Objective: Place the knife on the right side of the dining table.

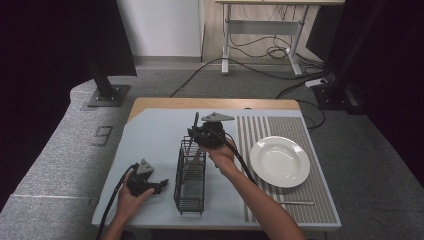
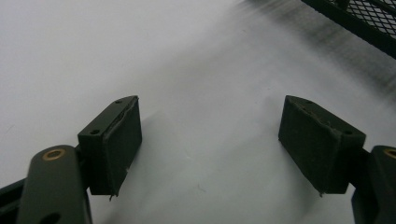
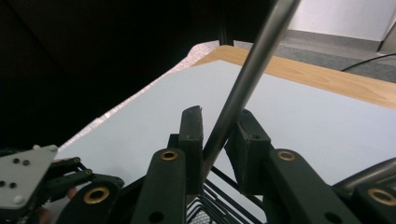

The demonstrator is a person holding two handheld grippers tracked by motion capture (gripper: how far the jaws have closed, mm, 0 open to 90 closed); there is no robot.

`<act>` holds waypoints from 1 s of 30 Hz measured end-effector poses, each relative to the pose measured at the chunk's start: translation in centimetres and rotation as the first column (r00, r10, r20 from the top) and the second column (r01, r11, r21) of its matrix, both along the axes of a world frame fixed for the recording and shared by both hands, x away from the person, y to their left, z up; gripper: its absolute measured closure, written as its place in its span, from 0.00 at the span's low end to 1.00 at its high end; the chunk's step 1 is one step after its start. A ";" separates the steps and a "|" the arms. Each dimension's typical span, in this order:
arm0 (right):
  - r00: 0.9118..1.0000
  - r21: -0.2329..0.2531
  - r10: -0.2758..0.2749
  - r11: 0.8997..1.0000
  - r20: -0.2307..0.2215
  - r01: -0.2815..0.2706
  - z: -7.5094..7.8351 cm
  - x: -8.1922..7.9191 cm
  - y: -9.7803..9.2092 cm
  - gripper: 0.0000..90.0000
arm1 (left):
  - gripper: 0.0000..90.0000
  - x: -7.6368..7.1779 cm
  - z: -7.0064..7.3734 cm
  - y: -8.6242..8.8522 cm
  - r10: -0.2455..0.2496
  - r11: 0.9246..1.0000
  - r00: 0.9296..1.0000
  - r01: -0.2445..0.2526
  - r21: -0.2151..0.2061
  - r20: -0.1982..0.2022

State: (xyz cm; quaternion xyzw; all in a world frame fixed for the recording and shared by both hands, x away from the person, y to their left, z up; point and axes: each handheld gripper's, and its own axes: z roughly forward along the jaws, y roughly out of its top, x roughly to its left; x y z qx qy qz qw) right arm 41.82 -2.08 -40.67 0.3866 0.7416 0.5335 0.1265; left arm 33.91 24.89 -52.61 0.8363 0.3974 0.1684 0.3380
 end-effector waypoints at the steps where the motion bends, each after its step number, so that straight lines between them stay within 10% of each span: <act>1: 1.000 0.000 0.000 1.000 0.000 0.000 0.0 0.0 0.0 0.85 | 0.23 0.0 0.0 0.0 0.000 1.000 1.000 0.000 0.000 0.000; 20: 0.988 0.181 -0.017 0.983 0.153 -0.011 3.5 -3.0 -3.1 0.93 | 0.23 0.0 0.0 0.0 0.000 1.000 1.000 0.000 0.002 0.002; 30: 0.959 0.267 -0.060 0.964 0.276 -0.016 8.3 -5.6 -6.7 0.93 | 0.23 0.0 0.0 0.0 -0.001 1.000 1.000 0.001 0.003 0.003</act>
